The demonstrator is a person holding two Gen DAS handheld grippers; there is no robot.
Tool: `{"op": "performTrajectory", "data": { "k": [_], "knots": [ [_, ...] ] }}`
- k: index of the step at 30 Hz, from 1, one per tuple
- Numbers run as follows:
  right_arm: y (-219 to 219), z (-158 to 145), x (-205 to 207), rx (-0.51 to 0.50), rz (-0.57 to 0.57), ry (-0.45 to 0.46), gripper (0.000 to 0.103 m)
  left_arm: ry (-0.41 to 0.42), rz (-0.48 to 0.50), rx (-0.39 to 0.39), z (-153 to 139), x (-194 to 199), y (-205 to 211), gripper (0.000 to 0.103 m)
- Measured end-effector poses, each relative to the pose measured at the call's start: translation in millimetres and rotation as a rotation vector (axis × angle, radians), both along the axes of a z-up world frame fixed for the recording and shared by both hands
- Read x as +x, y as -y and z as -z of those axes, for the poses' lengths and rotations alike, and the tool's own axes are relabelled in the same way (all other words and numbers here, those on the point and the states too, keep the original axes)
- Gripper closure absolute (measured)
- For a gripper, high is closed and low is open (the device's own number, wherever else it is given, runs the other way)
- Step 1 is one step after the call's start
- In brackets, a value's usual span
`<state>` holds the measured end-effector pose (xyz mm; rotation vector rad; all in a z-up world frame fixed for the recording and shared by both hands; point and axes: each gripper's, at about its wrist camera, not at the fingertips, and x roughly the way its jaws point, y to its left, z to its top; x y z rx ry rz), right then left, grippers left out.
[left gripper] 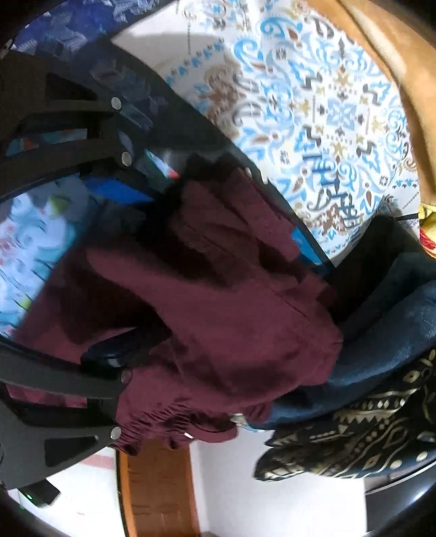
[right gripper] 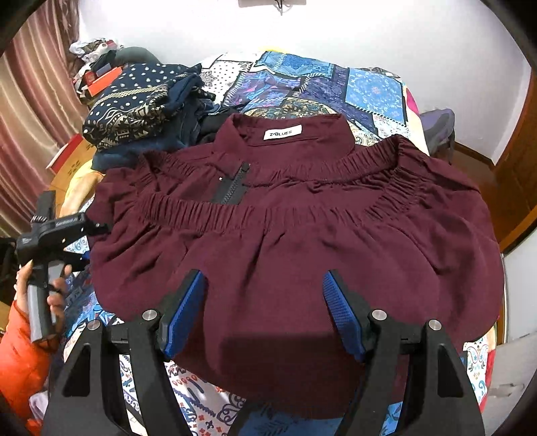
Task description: Fold large clothes
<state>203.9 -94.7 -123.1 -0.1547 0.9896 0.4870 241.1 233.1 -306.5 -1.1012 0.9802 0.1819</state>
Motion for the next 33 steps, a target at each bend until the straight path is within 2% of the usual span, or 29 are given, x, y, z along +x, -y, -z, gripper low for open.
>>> {"op": "performTrajectory", "data": {
  "k": [3,5,8,11,13,14,16,20,23,28,31,33],
  "knots": [
    [0,2,2,0.001,0.003,0.005,0.034,0.003,-0.027,-0.055,9,12,-1,0.03],
    [0,4,4,0.003,0.006,0.006,0.034,0.008,-0.032,-0.093,18,19,-2,0.029],
    [0,4,4,0.005,0.013,0.005,0.033,0.034,-0.047,-0.063,16,21,-4,0.029],
    [-1,3,5,-0.002,0.015,0.001,0.033,0.04,-0.038,0.045,1,16,5,0.044],
    [-1,2,5,-0.007,0.014,-0.004,0.033,0.055,-0.014,0.145,-12,18,13,0.062],
    [-1,2,5,-0.01,0.014,-0.005,0.033,0.063,-0.007,0.179,-19,18,17,0.066],
    [0,0,5,-0.01,0.02,-0.006,0.034,0.079,0.005,0.255,-39,14,26,0.072],
    [4,-4,7,-0.007,0.037,-0.004,0.034,0.106,0.016,0.339,-72,6,38,0.076],
    [7,-16,8,0.025,0.055,0.019,0.034,0.19,0.027,0.384,-115,-15,46,0.077],
    [-1,-33,8,0.085,0.009,0.053,0.033,0.325,0.064,0.478,-187,-33,77,0.079],
    [-17,-24,6,0.062,-0.057,0.02,0.034,0.393,0.093,0.563,-223,-45,100,0.08],
    [-29,-13,4,0.038,-0.111,-0.019,0.034,0.436,0.102,0.593,-243,-56,106,0.08]
  ]
}}
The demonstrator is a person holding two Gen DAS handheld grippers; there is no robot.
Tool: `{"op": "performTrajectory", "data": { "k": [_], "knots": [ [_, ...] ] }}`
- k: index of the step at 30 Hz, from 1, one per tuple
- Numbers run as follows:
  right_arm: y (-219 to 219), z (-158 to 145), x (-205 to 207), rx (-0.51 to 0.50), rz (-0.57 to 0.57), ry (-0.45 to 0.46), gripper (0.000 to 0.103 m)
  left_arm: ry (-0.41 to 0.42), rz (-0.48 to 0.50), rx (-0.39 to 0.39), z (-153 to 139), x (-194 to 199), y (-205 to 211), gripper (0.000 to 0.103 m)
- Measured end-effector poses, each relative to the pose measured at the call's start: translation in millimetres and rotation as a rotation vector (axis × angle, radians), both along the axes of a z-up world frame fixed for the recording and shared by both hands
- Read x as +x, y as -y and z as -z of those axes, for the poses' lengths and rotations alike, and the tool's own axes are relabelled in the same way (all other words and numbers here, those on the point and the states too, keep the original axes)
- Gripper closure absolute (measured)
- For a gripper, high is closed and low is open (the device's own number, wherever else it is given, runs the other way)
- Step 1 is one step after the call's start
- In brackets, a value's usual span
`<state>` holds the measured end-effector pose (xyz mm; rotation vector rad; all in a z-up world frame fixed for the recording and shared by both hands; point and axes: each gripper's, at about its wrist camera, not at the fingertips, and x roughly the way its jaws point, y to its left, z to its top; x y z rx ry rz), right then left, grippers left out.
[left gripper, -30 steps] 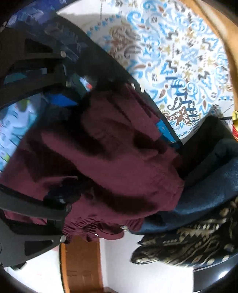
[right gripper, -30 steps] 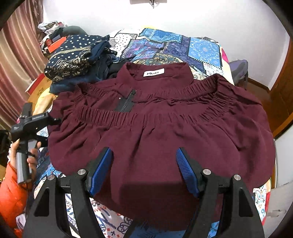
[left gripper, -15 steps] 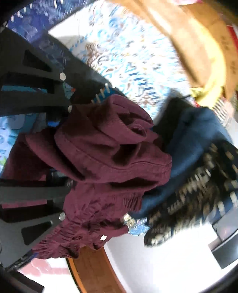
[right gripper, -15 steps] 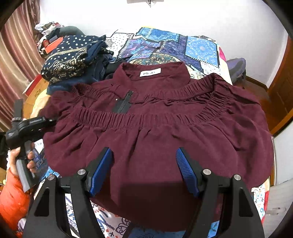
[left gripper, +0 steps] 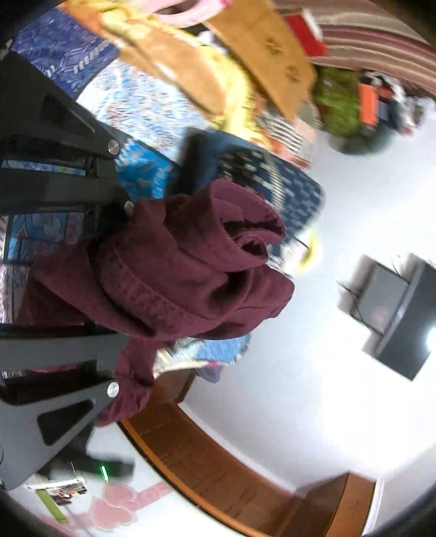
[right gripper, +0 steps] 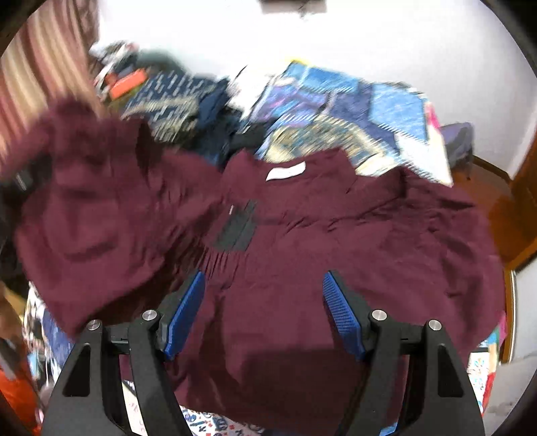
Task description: Fold large clothes
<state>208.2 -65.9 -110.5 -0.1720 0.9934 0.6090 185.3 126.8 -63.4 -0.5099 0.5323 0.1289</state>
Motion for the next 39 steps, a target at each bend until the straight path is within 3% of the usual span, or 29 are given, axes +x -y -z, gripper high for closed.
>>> {"op": "performTrajectory", "data": {
  "k": [3,7,10,16,21,27,34,39],
  "knots": [
    [-14,13,-8,-0.005,-0.056,-0.031,0.034,0.037,0.013,0.033,-24,-10,7,0.08],
    [-30,22,-14,0.106,-0.107,-0.145,0.033,0.049,-0.023,0.115,-46,-9,15,0.081],
    [-51,33,-20,0.159,-0.167,-0.214,0.033,0.037,-0.028,0.142,-51,2,17,0.081],
    [-55,33,-19,0.171,-0.186,-0.237,0.034,0.031,0.006,0.243,-50,24,48,0.081],
    [-3,5,-10,0.225,-0.074,-0.157,0.033,0.054,0.097,0.273,-51,54,88,0.081],
    [86,-31,-3,0.202,0.162,0.015,0.033,0.047,0.267,0.286,-42,99,153,0.081],
    [148,-36,4,0.206,0.34,0.042,0.033,-0.168,0.559,0.302,23,143,235,0.081],
    [167,-31,-7,0.153,0.382,0.057,0.033,-0.233,0.647,0.364,55,132,265,0.079]
  ]
}}
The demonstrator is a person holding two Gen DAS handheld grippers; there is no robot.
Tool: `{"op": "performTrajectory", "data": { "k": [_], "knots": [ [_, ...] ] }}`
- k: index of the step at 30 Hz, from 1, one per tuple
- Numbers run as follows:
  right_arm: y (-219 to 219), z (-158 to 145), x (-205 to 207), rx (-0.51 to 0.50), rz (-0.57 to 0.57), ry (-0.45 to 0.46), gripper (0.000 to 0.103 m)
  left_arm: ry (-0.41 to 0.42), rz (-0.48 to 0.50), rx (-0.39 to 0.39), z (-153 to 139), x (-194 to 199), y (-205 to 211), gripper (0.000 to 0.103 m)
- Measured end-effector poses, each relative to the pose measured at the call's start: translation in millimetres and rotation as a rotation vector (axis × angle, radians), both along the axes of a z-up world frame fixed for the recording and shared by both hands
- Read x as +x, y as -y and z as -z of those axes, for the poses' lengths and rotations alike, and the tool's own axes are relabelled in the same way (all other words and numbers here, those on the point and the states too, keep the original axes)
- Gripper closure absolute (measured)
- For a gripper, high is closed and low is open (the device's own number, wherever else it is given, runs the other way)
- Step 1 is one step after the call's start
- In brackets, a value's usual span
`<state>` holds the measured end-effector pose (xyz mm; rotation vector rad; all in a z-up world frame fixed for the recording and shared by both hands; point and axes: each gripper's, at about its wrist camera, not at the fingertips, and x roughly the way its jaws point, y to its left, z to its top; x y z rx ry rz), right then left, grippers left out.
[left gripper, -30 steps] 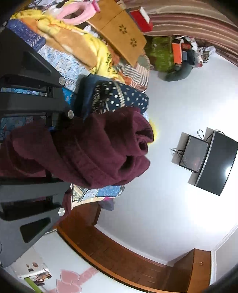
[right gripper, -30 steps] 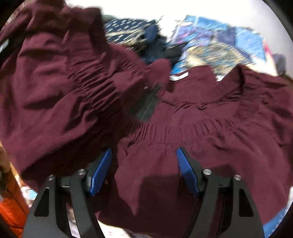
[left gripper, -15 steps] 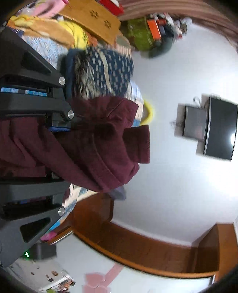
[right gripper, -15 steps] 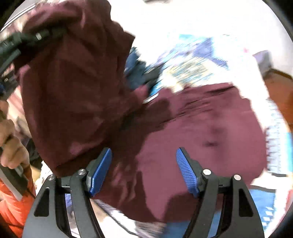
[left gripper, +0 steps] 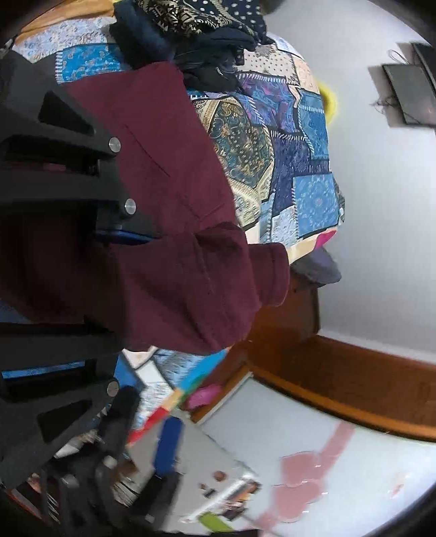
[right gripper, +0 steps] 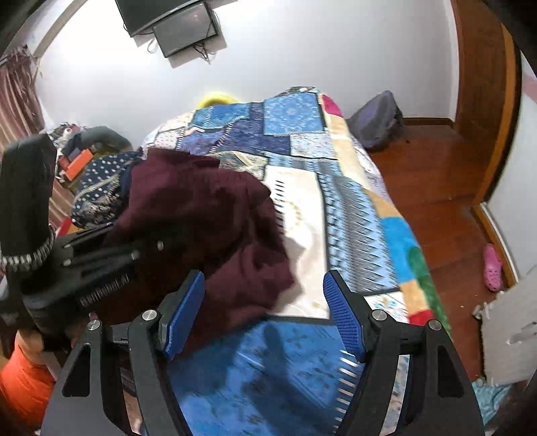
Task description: Fold large clothes
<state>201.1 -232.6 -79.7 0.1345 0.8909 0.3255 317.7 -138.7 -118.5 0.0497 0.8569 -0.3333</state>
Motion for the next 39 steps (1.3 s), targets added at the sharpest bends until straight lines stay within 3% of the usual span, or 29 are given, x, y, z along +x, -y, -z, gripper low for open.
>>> {"op": "performTrajectory", "data": {
  "k": [3,8,13,16,21,26,30,33,35,39],
  "knots": [
    [5,1,-4,-0.01,0.006,-0.009,0.033,-0.003,0.009,0.004,-1,-7,0,0.072],
    [12,-2,-8,-0.003,0.014,-0.005,0.033,-0.058,0.051,-0.116,-11,-12,-21,0.054],
    [13,-11,-11,0.048,0.027,0.02,0.033,-0.057,0.061,-0.155,-28,-33,-46,0.049],
    [4,-25,-12,0.042,0.005,0.064,0.033,-0.024,0.006,-0.131,-40,-42,-70,0.037],
    [-17,-42,-4,0.026,-0.034,0.129,0.033,0.007,-0.14,-0.11,-42,-41,-118,0.037],
    [-42,-48,14,0.041,-0.079,0.132,0.033,-0.053,-0.251,-0.149,-23,-36,-159,0.037],
    [-57,-40,28,0.026,-0.112,0.115,0.033,-0.118,-0.256,-0.144,4,-37,-164,0.037],
    [-56,-22,43,-0.014,-0.092,0.044,0.033,-0.168,-0.23,-0.141,23,-36,-159,0.037],
    [-46,-12,47,0.013,-0.086,0.007,0.033,-0.201,-0.201,-0.133,37,-36,-154,0.037],
    [-17,10,48,0.072,-0.042,-0.065,0.018,-0.239,-0.199,-0.178,66,-37,-154,0.027]
  ]
}}
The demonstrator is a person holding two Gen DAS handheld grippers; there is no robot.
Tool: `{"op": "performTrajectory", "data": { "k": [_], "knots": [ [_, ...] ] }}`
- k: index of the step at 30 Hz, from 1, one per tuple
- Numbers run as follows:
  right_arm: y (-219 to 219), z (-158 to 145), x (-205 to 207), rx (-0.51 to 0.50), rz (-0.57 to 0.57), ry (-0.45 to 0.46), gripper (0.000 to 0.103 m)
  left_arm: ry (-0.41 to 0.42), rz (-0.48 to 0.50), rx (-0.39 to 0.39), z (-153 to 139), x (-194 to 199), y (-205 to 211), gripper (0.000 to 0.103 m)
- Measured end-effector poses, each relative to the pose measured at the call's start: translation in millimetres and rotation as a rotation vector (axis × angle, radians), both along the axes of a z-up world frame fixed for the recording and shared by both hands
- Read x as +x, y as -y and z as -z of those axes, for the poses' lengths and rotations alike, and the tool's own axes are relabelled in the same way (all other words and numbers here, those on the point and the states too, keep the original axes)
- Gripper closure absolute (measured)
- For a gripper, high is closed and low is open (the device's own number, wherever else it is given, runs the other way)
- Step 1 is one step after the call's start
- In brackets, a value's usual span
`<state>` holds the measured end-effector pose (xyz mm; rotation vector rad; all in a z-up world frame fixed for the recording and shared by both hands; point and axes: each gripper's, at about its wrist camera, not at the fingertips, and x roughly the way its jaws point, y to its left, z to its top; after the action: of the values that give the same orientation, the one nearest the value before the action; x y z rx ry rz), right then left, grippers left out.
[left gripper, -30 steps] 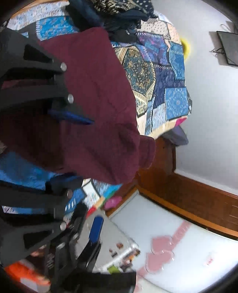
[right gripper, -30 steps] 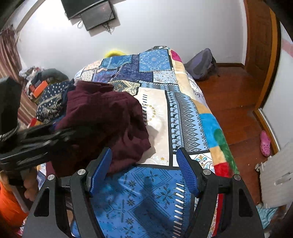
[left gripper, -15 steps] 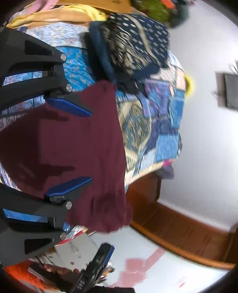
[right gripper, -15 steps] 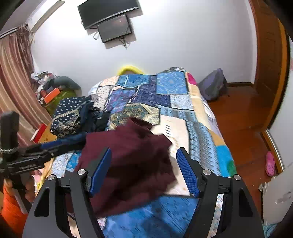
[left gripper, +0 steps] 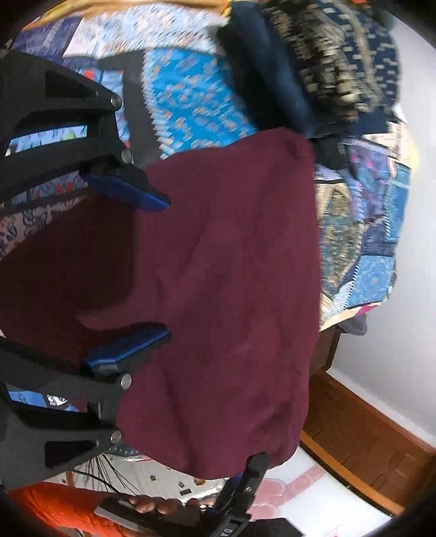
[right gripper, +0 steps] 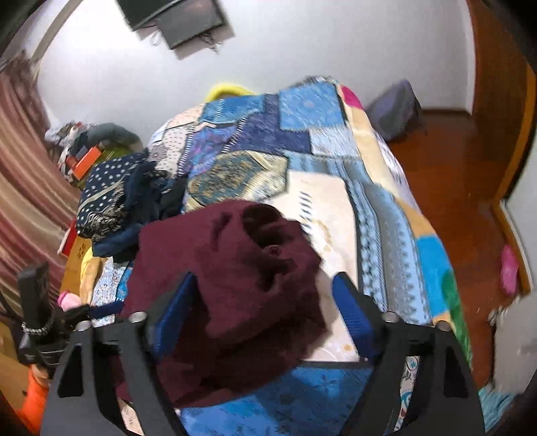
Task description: Fold large clothes
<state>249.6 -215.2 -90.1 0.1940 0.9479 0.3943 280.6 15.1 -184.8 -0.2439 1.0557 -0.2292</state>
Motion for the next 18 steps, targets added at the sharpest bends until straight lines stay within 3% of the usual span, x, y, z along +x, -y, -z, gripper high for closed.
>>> {"op": "performTrajectory", "data": {
  "k": [1,6,11,15,18],
  "knots": [
    [7,8,-1,0.019,0.013,-0.016,0.017,0.009,-0.009,0.001,3,-1,0,0.023],
    [22,26,-7,0.098,0.041,-0.073,0.015,0.054,0.002,0.053,3,-10,8,0.022],
    [16,12,-9,0.041,0.026,-0.077,0.015,0.038,-0.018,0.053,-5,-10,-4,0.022],
    [11,-3,-10,-0.011,0.012,-0.048,0.015,0.067,-0.105,0.057,-17,-12,-28,0.023],
    [7,-12,-7,0.017,-0.008,-0.034,0.014,0.065,-0.178,0.026,-20,-11,-51,0.023]
  ]
}}
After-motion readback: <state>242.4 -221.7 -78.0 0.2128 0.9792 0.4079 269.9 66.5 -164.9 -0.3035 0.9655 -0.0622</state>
